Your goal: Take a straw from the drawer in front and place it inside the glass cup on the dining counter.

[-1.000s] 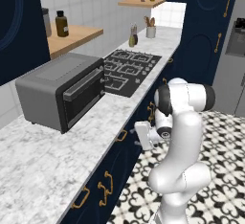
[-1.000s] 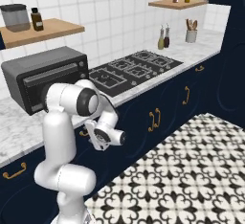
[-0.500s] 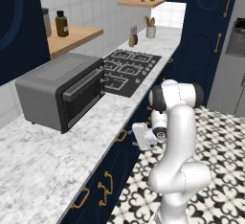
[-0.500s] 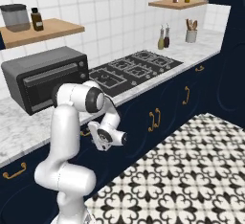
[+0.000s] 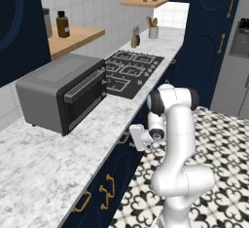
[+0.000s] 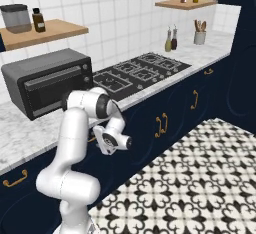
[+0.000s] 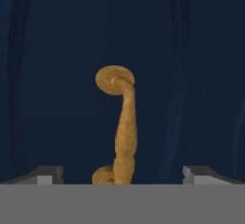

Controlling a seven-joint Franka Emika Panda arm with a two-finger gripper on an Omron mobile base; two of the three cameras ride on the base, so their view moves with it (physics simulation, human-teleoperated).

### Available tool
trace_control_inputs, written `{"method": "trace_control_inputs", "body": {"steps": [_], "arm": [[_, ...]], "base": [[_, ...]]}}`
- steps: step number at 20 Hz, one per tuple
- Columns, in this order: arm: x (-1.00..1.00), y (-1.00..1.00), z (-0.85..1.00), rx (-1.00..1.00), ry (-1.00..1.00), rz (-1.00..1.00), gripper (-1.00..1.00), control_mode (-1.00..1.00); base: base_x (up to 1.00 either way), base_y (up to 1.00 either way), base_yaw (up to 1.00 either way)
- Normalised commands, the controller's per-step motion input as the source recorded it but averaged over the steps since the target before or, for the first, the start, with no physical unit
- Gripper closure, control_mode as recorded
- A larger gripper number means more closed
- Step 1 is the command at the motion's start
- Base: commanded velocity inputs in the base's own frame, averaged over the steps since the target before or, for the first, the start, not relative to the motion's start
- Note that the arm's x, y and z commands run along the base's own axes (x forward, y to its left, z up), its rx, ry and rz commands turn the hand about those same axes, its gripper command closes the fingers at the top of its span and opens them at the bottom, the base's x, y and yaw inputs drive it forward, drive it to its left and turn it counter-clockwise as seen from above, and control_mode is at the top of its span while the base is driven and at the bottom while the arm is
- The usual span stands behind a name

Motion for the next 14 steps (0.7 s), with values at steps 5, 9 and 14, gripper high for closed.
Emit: {"method": "trace_control_inputs", "body": {"steps": [5, 9, 14], "arm": [[0.39, 0.27, -0.34, -0.02, 0.0, -0.01, -1.0, -1.0], [0.33, 0.23, -0.36, -0.03, 0.0, -0.02, -1.0, -1.0], [0.32, 0.28, -0.34, -0.07, 0.01, -0.04, 1.0, -1.0]], "base": [[0.0, 0.0, 0.0], [0.0, 0.0, 0.0], [0.0, 0.0, 0.0]]}}
